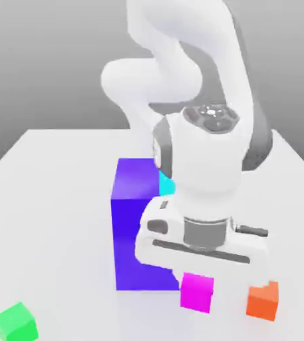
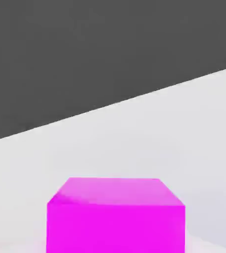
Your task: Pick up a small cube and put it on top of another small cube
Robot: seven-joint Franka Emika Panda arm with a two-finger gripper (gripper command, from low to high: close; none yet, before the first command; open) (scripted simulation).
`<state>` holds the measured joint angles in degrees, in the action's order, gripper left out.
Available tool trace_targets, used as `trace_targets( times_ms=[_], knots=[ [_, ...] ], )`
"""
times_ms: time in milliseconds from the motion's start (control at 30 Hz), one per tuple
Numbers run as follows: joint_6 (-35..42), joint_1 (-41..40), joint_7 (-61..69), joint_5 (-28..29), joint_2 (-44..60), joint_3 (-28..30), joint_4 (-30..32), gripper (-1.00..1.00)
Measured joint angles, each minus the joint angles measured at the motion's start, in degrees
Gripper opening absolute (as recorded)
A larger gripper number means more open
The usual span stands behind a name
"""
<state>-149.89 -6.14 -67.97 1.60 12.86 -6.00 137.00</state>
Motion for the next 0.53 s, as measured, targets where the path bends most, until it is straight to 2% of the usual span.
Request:
trace_targets(
  times_ms=[267,400,433,533],
  knots=[
    [4.49,-12.82,11.06,-3.29,1.98,8.73,-6.54,-1.0],
    [-0.65,-15.1,11.78,-4.68,8.23,9.95,-7.5,-1.0],
    [-2.07,-15.26,11.93,-4.92,9.76,9.88,-7.61,1.0],
    [-2.07,-15.26,11.93,-4.92,9.76,9.87,-7.61,1.0]
  ],
)
